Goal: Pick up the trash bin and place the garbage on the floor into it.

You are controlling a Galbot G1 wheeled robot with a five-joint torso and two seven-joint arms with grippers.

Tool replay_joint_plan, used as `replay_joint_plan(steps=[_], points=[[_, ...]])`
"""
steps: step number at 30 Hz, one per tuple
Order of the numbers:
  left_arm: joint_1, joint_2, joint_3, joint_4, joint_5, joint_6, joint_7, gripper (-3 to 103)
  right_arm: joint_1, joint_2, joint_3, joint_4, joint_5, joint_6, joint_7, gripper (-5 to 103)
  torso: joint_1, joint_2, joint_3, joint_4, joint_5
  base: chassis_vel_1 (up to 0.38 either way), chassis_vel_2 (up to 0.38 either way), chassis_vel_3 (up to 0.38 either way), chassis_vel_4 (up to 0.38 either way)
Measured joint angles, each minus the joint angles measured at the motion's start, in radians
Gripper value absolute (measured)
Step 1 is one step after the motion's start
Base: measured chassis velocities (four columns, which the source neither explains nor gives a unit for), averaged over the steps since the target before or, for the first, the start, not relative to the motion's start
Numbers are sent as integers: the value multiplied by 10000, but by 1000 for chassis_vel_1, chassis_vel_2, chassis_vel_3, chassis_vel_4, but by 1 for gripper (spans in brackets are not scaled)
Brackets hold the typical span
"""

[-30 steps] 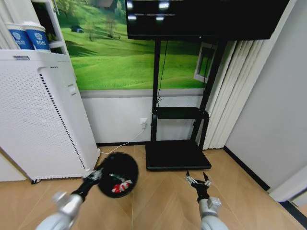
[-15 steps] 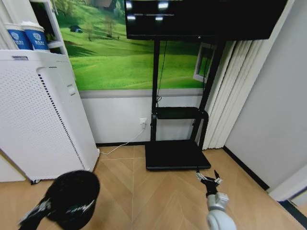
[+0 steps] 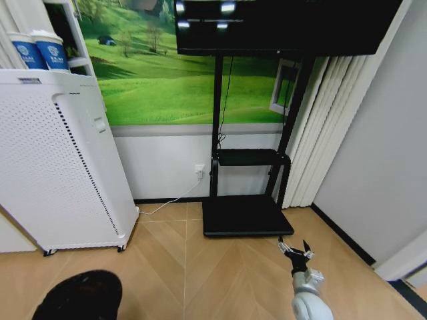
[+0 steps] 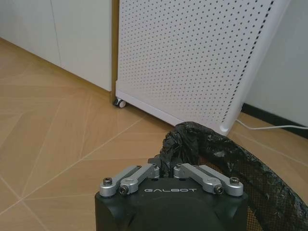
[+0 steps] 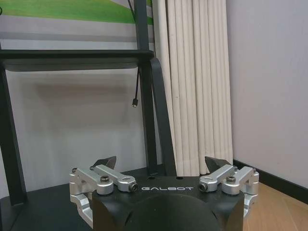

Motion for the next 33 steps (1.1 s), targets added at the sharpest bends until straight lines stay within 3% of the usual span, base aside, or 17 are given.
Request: replay_joint_plan(steps=[3, 13, 17, 21, 25, 28, 33], points=[[107, -33, -22, 533, 418, -328, 310, 7, 104, -26, 12, -174, 81, 16, -5, 100, 1, 0, 0, 1, 0, 0, 0, 0, 0], [-583, 136, 243, 1437, 1128, -359, 441, 7, 40, -21, 76, -312, 134, 74, -18, 100, 2, 0, 0, -2, 0, 0, 0, 0, 0], [-875, 218, 531, 1860, 1684, -379, 506, 7, -29, -24, 122, -387, 128, 115, -21, 100, 1, 0, 0, -3, -1, 0, 0, 0, 0], [-1009, 58, 1120, 2179, 2758, -646, 613, 7, -73, 37, 109, -510, 75, 125, -22, 100, 2, 0, 0, 1, 11, 0, 0, 0, 0], [-1005, -17, 1282, 2321, 3047, -692, 684, 7, -141, 112, 102, -521, 74, 142, -21, 100, 2, 0, 0, -2, -14, 0, 0, 0, 0], [-932, -34, 1292, 2340, 3088, -775, 670, 7, -155, 132, 99, -552, 79, 158, -22, 100, 2, -1, 0, -3, 10, 0, 0, 0, 0], [-530, -158, 1189, 2165, 2866, -843, 661, 7, -69, 64, 152, -625, 176, 171, -18, 100, 2, 0, 0, -1, -2, 0, 0, 0, 0]])
